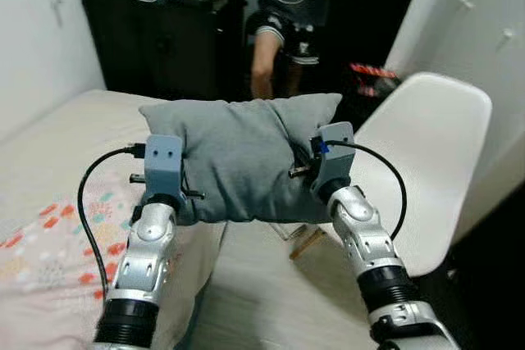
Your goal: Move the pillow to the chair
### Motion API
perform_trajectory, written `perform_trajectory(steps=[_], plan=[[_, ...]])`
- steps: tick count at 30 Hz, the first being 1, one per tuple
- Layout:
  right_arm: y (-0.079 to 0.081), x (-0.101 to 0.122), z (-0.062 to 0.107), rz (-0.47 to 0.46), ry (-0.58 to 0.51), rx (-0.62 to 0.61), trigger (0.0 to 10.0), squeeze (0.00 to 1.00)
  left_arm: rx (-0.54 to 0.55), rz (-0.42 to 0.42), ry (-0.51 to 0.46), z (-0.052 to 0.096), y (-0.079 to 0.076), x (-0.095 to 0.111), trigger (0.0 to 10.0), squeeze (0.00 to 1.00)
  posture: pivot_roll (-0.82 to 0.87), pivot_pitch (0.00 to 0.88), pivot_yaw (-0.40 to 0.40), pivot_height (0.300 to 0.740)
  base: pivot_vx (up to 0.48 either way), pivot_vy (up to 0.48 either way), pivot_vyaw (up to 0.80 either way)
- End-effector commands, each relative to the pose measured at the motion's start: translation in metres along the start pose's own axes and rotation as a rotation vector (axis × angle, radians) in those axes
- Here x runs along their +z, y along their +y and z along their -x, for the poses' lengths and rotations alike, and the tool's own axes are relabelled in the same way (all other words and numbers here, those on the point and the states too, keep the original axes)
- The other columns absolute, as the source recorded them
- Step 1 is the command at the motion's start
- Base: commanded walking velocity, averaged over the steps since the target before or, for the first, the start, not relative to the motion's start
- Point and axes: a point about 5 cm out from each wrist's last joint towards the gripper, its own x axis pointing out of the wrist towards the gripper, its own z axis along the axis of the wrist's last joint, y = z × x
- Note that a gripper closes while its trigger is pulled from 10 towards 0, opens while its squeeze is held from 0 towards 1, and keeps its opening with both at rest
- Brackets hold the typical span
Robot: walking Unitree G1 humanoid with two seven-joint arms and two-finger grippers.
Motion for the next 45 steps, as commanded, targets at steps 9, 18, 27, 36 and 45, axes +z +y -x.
perform_trajectory(steps=[9,18,27,36,45], plan=[[0.0165,0.0067,-0.0049,0.002,-0.013,0.063,10.0,0.0,-0.134,-0.023,-0.032,-0.0029,-0.0228,0.0105,10.0,0.0,0.01,0.0,-0.013,0.73,0.0,0.0,-0.8],[0.021,0.0048,-0.004,0.005,-0.012,0.068,10.0,0.0,-0.162,-0.039,-0.019,-0.002,-0.0264,0.0086,10.0,0.0,0.0,0.0,0.003,0.73,0.0,0.0,-0.8],[0.0199,0.0056,-0.0026,0.017,-0.025,0.069,10.0,0.0,-0.166,-0.04,-0.021,-0.0015,-0.0291,0.0079,10.0,0.0,0.0,0.0,-0.002,0.73,0.0,0.0,-0.8],[0.0215,0.003,-0.0037,0.029,-0.009,0.073,10.0,0.0,-0.135,-0.036,-0.016,-0.001,-0.0257,0.0074,10.0,0.0,0.01,0.0,-0.01,0.73,0.0,0.0,-0.8],[0.0213,0.0019,-0.0038,0.038,-0.004,0.072,10.0,0.0,-0.118,-0.044,-0.003,0.001,-0.0234,0.0044,10.0,0.0,0.01,0.0,-0.016,0.73,0.0,0.0,-0.8]])
